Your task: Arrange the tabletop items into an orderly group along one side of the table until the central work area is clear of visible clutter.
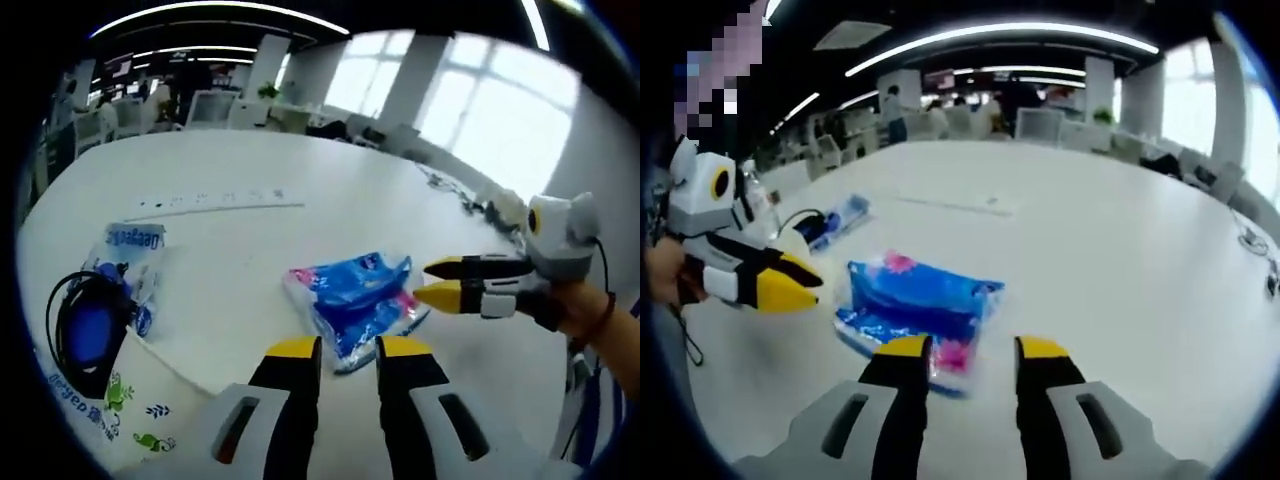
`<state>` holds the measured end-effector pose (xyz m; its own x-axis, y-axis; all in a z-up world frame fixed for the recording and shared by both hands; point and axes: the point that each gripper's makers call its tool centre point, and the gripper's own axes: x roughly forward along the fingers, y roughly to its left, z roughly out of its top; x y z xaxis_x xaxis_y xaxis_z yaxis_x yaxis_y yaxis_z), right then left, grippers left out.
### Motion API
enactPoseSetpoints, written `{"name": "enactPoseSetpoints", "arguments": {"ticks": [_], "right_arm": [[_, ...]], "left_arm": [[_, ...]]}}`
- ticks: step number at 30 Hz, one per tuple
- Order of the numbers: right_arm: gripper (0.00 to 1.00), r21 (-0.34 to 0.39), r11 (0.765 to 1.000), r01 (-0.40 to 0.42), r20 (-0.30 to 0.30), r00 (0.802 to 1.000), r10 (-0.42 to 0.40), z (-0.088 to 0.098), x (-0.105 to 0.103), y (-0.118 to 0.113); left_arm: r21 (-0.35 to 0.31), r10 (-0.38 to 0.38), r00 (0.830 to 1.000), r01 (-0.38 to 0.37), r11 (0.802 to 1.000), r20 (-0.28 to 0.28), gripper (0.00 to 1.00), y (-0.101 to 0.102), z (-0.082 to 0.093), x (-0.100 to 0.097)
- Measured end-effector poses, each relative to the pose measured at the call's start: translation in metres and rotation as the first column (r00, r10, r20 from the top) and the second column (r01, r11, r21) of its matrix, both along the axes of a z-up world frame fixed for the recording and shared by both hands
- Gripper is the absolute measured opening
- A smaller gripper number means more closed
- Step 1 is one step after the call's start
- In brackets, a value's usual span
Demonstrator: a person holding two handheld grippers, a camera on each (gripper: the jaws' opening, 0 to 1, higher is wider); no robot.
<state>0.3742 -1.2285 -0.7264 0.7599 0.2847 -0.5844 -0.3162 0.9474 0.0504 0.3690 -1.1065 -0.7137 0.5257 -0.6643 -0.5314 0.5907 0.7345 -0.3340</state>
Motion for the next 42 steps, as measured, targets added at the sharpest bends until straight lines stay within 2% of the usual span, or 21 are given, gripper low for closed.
{"name": "enactPoseSetpoints", "arguments": {"ticks": [6, 11, 14, 18, 27, 28, 36, 42], "right_arm": [[0.37, -0.004, 1.0, -0.011, 0.008, 1.0, 0.011, 0.011, -0.004, 0.006], [0.42, 0.003, 0.999, -0.033, 0.005, 0.999, 0.033, 0.018, -0.01, 0.018], [0.43, 0.002, 0.999, -0.049, 0.003, 0.999, 0.049, 0.021, -0.013, 0.025], [0.45, 0.016, 0.998, -0.061, 0.006, 0.998, 0.061, 0.028, -0.016, 0.034], [0.53, 0.047, 0.996, -0.077, 0.011, 0.997, 0.077, 0.04, -0.023, 0.053], [0.54, 0.049, 0.996, -0.08, 0.012, 0.997, 0.08, 0.041, -0.023, 0.055], [0.57, 0.07, 0.991, -0.112, 0.019, 0.994, 0.111, 0.052, -0.026, 0.08], [0.59, 0.068, 0.987, -0.143, 0.028, 0.99, 0.141, 0.056, -0.027, 0.097]], "left_arm": [[0.003, -0.003, 0.999, 0.003, 1.0, 0.033, 0.33, 0.014, 0.014, -0.005], [0.016, -0.014, 0.998, 0.013, 1.0, 0.066, 0.47, 0.027, 0.023, -0.01], [0.008, -0.023, 0.992, 0.022, 1.0, 0.12, 0.55, 0.035, 0.032, -0.013], [0.029, -0.028, 0.991, 0.024, 0.999, 0.13, 0.63, 0.048, 0.036, -0.017], [0.011, 0.024, 0.991, -0.026, 1.0, 0.131, 0.82, 0.079, 0.049, -0.02], [0.005, 0.035, 0.989, -0.036, 0.999, 0.144, 0.84, 0.083, 0.052, -0.019], [0.013, 0.09, 0.983, -0.094, 0.996, 0.158, 0.91, 0.115, 0.06, -0.016], [-0.014, 0.109, 0.979, -0.108, 0.994, 0.172, 0.96, 0.13, 0.065, -0.013]]}}
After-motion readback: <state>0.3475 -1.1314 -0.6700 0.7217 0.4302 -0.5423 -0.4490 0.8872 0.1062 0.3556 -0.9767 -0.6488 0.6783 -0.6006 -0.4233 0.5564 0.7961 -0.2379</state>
